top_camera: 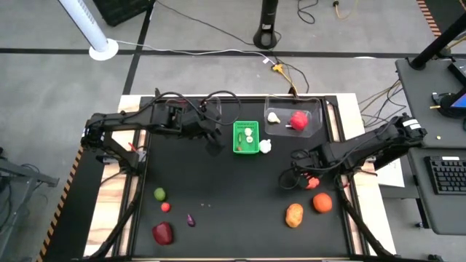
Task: Sort produce into baskets
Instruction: Put the pumpkin into the right transparent bin
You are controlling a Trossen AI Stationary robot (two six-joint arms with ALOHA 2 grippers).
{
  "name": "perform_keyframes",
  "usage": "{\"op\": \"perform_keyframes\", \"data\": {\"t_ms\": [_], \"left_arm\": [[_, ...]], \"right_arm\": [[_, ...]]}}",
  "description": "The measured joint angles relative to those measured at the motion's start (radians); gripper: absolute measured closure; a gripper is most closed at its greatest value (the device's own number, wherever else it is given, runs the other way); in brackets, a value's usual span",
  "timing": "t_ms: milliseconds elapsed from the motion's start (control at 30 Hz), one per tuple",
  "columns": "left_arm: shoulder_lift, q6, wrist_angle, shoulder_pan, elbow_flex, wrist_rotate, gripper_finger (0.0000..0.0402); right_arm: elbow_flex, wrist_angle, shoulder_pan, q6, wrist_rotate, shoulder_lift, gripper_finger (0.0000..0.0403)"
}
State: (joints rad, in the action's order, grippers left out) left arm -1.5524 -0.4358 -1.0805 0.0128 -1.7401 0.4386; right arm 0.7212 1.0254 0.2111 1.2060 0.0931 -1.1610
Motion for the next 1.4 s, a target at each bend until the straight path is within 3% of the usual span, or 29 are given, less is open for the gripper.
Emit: {"op": "perform_keyframes", "data": {"t_ms": [400,600,833,1100,1267,1400], "left_arm": [[0.000,0.000,0.000,0.000,0.002,0.000,0.0212],[0.000,-0.014,-0.001,0.003,0.002,0.000,0.0212],[0.000,-0.043,-0.056,0.021,0.002,-0.003,0.0212],[0.000,-0.096,-0.099,0.071,0.002,-0.003,0.0212],[0.000,-0.150,-0.106,0.122,0.002,-0.006,0.0212],[0.001,-0.212,-0.130,0.175,0.002,-0.068,0.0212]], "right_arm": [[-0.096,-0.101,0.000,0.004,-0.004,0.003,0.0061],[-0.059,-0.084,0.000,0.000,-0.019,0.031,0.0098],[0.009,-0.078,-0.023,-0.005,-0.042,0.065,0.0099],[0.221,-0.094,-0.123,-0.113,-0.119,0.079,0.0099],[0.404,-0.084,-0.279,-0.279,-0.171,0.045,0.0099],[0.531,-0.026,-0.451,-0.432,-0.175,-0.018,0.0099]]}}
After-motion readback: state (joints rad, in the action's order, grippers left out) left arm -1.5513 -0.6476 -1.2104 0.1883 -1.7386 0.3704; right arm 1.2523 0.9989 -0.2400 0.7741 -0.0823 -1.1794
